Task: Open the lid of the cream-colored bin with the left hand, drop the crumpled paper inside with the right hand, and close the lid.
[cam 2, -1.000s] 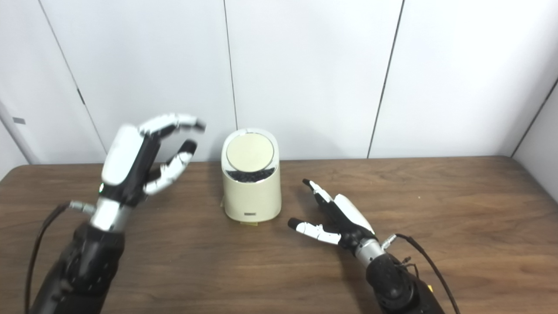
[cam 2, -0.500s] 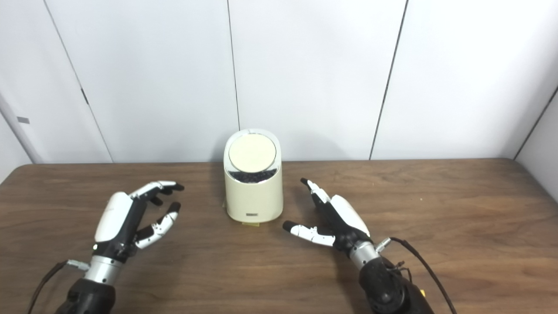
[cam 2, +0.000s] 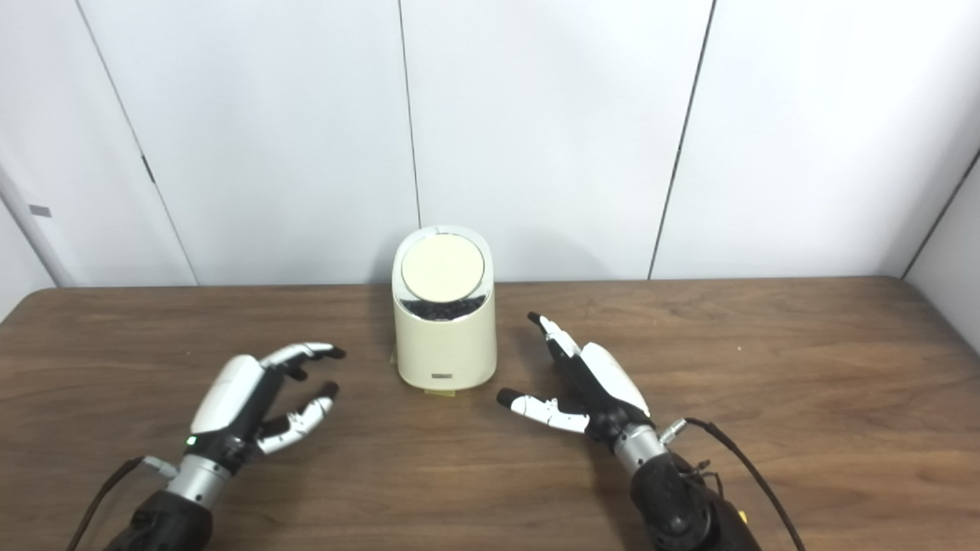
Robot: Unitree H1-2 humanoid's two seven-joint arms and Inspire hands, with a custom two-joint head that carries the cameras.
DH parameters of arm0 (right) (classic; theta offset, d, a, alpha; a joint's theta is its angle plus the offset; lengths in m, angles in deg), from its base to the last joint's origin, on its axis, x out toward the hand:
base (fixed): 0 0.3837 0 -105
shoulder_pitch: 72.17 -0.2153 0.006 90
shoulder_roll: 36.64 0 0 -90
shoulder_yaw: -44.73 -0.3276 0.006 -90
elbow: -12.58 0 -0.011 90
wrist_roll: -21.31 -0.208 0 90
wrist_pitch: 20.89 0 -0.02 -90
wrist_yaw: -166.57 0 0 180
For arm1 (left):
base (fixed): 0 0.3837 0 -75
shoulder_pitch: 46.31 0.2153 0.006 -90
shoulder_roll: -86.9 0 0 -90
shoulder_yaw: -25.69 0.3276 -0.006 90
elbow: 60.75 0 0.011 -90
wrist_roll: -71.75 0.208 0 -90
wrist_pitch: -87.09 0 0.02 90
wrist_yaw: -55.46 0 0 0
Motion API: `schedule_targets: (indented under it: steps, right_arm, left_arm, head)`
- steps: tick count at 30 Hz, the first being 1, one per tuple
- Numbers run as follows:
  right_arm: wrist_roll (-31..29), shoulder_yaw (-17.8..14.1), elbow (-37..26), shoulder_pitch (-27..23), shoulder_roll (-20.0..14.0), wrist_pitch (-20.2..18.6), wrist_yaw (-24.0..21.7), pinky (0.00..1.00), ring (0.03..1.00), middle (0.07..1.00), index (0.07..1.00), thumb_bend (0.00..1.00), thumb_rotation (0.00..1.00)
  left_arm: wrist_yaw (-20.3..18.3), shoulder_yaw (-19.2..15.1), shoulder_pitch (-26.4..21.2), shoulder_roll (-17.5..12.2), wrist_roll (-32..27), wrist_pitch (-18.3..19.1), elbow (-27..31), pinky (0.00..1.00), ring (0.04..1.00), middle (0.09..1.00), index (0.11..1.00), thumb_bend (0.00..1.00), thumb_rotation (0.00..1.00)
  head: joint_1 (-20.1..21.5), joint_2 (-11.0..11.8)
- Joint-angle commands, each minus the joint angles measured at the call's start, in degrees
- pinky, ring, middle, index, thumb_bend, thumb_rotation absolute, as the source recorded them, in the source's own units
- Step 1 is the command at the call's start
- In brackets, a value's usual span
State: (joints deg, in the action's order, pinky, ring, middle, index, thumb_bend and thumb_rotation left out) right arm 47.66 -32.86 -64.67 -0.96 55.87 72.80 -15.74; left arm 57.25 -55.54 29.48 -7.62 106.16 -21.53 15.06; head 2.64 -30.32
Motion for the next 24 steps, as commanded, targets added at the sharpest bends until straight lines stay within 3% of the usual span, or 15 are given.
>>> schedule_targets:
  steps: [1,8,19,24]
  right_arm:
    - [-0.2,-0.4,-0.3,-1.9,-0.5,1.7,0.8,0.86,0.995,1.000,1.000,0.55,0.73]
    - [0.3,-0.3,-0.1,-2.1,-0.4,1.4,0.9,0.85,0.992,1.000,1.000,0.56,0.73]
    - [0.3,-0.3,0.1,-2.2,-0.4,1.6,0.8,0.85,0.991,1.000,1.000,0.55,0.72]
    - [0.5,-0.3,0.4,-2.4,-0.3,1.7,1.1,0.83,0.983,1.000,1.000,0.55,0.72]
  left_arm:
    - [-0.3,0.1,-2.3,-1.5,-0.1,0.3,-0.2,0.74,0.854,0.860,0.847,0.33,0.57]
    - [-2.2,0.8,-3.0,-2.3,-0.3,2.6,-1.5,0.74,0.843,0.850,0.849,0.35,0.54]
    - [-4.0,1.7,-2.9,-2.8,-0.2,3.8,-0.6,0.75,0.836,0.846,0.843,0.33,0.58]
    - [-4.1,2.6,-3.2,-3.2,1.0,3.9,-0.9,0.74,0.827,0.845,0.841,0.34,0.65]
  head:
    - [0.0,0.0]
    - [0.1,0.2]
    - [0.1,0.0]
    - [0.1,0.2]
